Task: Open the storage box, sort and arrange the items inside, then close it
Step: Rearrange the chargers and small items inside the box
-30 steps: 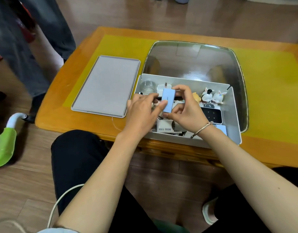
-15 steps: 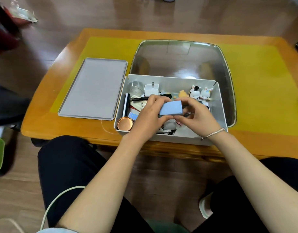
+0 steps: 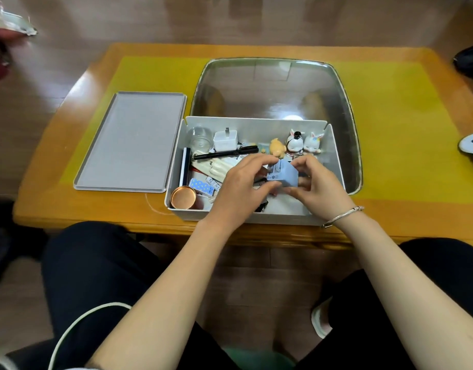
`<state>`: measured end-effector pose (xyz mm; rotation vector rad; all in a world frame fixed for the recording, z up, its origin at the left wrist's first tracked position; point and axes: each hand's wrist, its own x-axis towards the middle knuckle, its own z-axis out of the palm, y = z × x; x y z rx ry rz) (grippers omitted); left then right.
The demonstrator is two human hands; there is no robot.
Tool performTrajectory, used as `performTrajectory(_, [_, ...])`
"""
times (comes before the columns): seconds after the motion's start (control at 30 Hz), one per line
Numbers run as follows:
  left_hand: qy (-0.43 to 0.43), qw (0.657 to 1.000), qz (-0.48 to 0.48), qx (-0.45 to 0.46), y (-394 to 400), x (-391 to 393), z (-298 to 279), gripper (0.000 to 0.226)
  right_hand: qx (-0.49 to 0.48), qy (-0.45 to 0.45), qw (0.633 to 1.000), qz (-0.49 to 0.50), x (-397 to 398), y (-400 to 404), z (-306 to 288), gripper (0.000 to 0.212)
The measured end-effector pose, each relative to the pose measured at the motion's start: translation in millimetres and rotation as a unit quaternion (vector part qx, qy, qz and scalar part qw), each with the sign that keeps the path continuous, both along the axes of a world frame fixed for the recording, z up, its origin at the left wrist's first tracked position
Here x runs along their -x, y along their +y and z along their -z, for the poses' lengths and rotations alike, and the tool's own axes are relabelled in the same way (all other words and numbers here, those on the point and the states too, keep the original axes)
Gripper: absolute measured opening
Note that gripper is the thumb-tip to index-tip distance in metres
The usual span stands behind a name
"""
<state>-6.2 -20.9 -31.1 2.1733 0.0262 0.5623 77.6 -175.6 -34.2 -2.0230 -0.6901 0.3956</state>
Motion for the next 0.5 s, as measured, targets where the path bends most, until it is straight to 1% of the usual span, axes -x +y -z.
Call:
performTrajectory(0.13, [0.027,0.999,0.015,0.024,-0.3,-0.5,2.5,0.044,-0.013,0.005,1.0,0.002,2.4,-3.7,2.6,0.038])
performTrajectory(0.2, [0.056,0.997,0.03,0.033,0.3,-1.8,3.2,0.049,-0.011,-0.021,1.0,0.007,3.1,-3.3,2.6,0.04])
performTrajectory(0.3, [0.119,0.993,0.026,0.008,2.3,-4.9,5.2,0.057,-0.004,-0.077,0.997,0.022,4.5,-0.4,2.9,0.042])
performTrajectory(0.4, [0.138,0.99,0.031,0.006,3.4,-5.0,6.2,0.051,0.024,-0.125,0.991,0.031,5.1,1.4,5.2,0.042])
performTrajectory(0.5, [0.13,0.99,0.043,0.038,4.8,-2.7,6.5,0.04,0.036,-0.095,0.995,0.013,4.2,-0.2,6.2,0.054])
